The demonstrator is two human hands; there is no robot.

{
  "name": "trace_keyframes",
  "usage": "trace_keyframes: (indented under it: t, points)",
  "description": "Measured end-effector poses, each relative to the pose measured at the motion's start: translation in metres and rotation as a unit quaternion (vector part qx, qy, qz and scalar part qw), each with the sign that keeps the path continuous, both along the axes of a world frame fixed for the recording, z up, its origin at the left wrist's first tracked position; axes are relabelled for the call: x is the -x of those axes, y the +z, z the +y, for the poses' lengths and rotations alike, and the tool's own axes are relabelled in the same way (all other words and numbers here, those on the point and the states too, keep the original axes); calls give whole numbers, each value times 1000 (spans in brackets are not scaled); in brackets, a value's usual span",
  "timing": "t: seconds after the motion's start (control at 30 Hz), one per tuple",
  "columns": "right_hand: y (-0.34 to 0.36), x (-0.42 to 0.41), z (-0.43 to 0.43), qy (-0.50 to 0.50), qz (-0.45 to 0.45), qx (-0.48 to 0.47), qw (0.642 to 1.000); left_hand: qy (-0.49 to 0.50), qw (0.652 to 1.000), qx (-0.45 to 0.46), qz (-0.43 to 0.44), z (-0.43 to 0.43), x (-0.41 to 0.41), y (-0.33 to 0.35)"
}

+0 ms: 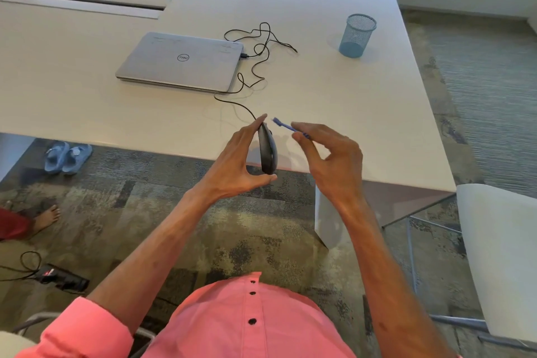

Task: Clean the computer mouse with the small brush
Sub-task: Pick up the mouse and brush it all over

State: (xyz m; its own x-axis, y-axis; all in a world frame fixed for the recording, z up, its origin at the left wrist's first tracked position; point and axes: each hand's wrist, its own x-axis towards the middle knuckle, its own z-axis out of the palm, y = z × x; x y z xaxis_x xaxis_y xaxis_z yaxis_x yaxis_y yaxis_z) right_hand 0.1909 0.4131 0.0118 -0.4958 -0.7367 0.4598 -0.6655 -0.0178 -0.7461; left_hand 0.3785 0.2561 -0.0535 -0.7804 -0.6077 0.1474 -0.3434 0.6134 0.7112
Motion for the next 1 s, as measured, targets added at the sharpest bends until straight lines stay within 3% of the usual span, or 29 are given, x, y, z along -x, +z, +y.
trace_keyframes:
  t: [0.1, 0.27, 0.5, 0.63, 0.73, 0.87, 1.0]
  points:
    - [-1, 1, -5, 20, 217, 25, 976, -5, 1000, 22, -20, 0, 0, 1]
    - [-3, 0, -10, 36, 350, 23, 936, -2, 999, 39, -30, 0, 0, 8]
    - [17, -2, 2, 108, 324, -42, 939, 17, 999, 37, -30, -2, 0, 14]
    - [25, 1, 12, 151, 238, -111, 953, 17, 999, 16, -23, 0, 1, 16]
    - [30, -2, 8, 106, 171, -42, 979, 11, 1000, 21, -21, 0, 4, 17]
    - [26, -8, -6, 38, 244, -38, 968, 21, 999, 28, -16, 2, 4, 16]
    - [19, -10, 1, 82, 263, -71, 959, 36, 999, 24, -14, 1, 3, 15]
